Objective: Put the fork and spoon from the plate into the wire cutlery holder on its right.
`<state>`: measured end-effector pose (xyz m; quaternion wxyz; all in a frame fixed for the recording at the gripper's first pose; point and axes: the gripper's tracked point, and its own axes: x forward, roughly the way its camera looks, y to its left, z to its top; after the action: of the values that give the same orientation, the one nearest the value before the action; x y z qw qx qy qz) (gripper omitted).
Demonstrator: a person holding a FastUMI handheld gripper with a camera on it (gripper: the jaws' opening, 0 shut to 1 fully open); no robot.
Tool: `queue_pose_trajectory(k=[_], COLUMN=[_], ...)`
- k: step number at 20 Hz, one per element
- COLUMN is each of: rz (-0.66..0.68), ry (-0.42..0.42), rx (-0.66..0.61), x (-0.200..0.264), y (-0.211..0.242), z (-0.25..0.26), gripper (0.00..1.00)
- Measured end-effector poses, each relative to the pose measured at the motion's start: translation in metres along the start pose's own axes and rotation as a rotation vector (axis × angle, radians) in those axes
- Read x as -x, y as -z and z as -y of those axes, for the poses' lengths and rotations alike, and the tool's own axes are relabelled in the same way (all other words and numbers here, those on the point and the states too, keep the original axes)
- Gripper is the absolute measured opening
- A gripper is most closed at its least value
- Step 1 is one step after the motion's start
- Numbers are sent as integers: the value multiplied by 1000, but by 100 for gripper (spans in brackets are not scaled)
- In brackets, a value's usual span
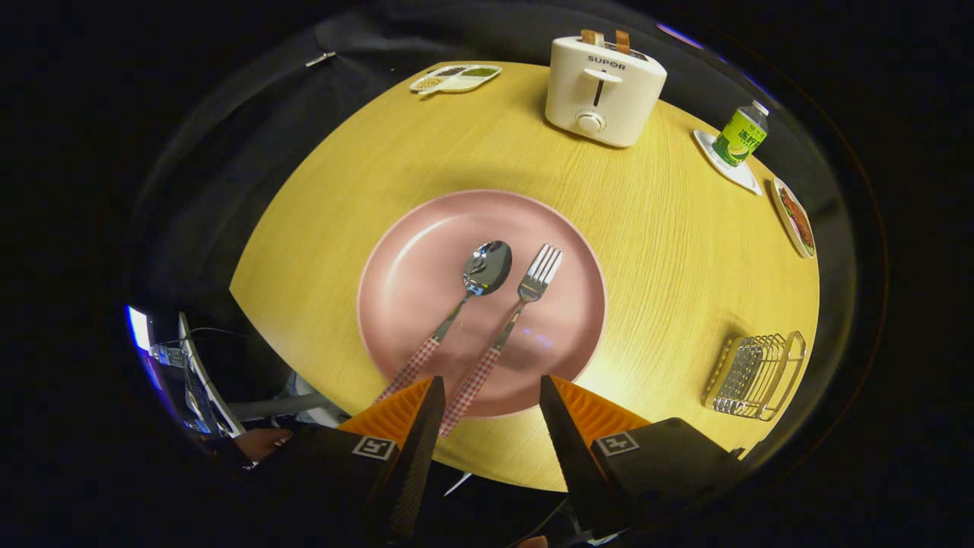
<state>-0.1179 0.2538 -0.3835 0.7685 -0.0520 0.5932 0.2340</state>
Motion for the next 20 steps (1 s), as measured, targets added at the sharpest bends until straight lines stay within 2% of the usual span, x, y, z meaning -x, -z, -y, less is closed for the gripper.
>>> queue_pose_trajectory(k=[2,4,9,11,20], rz=[-24,-48,-103,-96,-27], ry=[1,7,24,0,-84], rx=[-20,-54,-124,-124,-168], x=[-10,-21,-31,-27,11], y=[2,4,9,8,4], z=[-4,-7,-1,0,12], gripper=[79,69,24,15,11])
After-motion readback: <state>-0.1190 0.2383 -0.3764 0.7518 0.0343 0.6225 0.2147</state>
